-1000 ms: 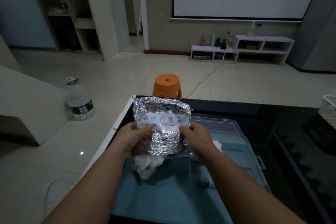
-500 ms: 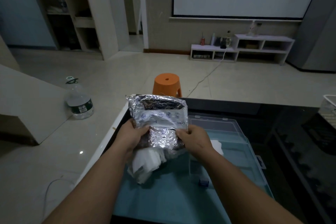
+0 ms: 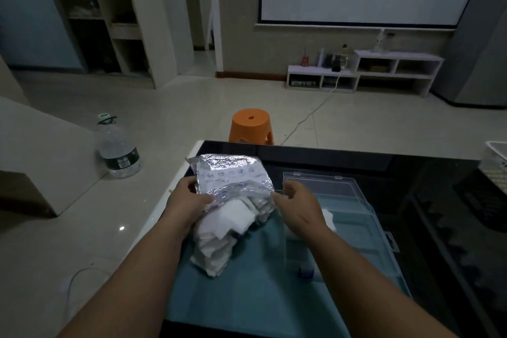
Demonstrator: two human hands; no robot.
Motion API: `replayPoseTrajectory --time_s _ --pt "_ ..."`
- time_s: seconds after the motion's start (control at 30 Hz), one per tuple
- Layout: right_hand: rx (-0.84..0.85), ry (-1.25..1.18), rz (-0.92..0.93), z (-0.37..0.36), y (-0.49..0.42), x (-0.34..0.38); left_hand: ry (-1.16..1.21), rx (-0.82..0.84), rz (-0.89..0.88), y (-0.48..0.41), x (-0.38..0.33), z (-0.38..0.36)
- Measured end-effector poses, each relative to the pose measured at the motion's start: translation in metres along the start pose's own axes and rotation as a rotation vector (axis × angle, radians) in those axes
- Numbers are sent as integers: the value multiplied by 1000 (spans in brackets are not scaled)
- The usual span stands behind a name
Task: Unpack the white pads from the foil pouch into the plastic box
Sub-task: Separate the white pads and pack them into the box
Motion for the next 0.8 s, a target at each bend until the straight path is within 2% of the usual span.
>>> replayPoseTrajectory --time_s 0.13,0.37,0.53,0.73,0.8 --pt "-24 56 30 3 3 0 -90 -55 -86 1 -6 10" --pt "25 88 30 -2 14 1 -384 77 -97 9 -2 1" --pt "102 103 65 -12 25 4 -424 99 -137 10 -1 -7" --pt "141 169 100 -23 31 12 -313 112 -64 7 1 -8" --pt "148 157 96 -30 34 15 -324 73 -107 5 -6 -4"
Point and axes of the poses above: each hand's wrist, its own y-axis away from the middle knuckle, its own z-axis out of the back of the hand, x = y × z, the point moved 6 cm from there along -y, towards the middle knuckle, and after that the axes turned 12 degrees about -x, right-handed, at the moved point
